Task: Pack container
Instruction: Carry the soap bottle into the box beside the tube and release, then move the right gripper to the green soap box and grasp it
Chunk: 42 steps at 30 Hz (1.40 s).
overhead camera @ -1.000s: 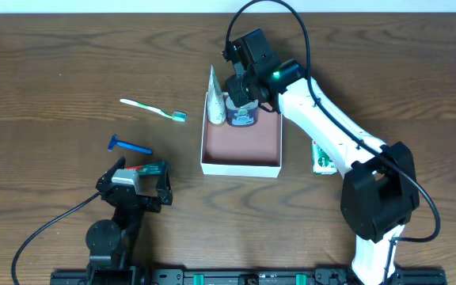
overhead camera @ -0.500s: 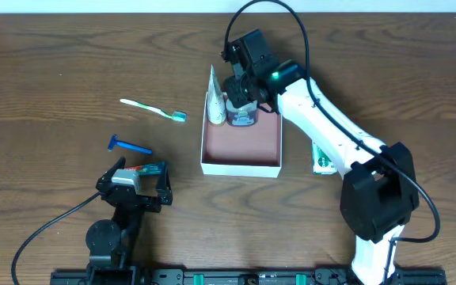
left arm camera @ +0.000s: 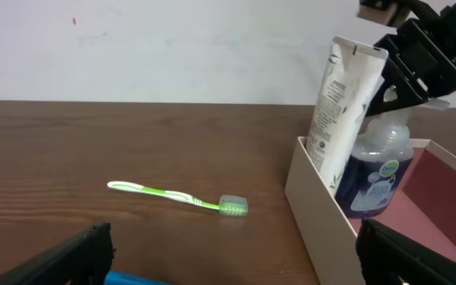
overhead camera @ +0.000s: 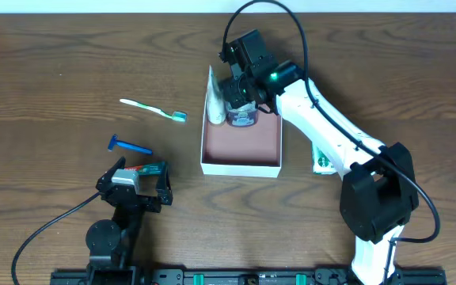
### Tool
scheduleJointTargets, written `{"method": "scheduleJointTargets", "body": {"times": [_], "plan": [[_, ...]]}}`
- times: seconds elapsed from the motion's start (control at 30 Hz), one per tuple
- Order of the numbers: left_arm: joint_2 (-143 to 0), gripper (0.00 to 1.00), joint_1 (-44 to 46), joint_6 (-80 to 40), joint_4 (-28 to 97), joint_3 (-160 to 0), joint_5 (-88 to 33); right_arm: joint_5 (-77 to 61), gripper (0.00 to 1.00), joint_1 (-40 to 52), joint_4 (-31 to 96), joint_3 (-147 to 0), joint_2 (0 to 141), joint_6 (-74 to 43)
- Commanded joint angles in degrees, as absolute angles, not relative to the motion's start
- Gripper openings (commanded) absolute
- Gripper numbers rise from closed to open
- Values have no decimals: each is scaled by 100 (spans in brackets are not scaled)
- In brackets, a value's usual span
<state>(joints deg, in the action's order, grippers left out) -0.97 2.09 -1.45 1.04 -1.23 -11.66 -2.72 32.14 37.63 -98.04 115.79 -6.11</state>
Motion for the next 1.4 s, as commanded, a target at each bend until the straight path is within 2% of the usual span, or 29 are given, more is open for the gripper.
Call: {"method": "scheduleJointTargets", "body": {"times": [0.0,0.27,0.53,0.67,0.9,1.03,1.13,1.37], "plan": [[-104,98,233,-128,294,-23,-1262,-276,76,3216,3699,-9909,11389,-622],[-104,98,233,-128,294,-23,-1262,-30,76,3052,3708,-10147,10899,-705],[-104,98,233,-128,294,-23,-1262,626,70,2790,4101,-10147,10582,-801],[-104,98,233,-128,294,-23,-1262,624,67,2491,4810,-10147,10158,-1210],[-104,98,233,-128,294,-23,-1262,362,81,1780,6764,-10147,9393,-1629],[-104,98,233,-128,294,-23,-1262,362,81,1577,7544,-10009,9402,-1629],[-104,98,233,-128,294,-23,-1262,187,81,1542,7422,-9535,9402,-1651],[-104,98,233,-128,294,-23,-1262,-54,80,1483,6276,-7662,9402,-1848]]}}
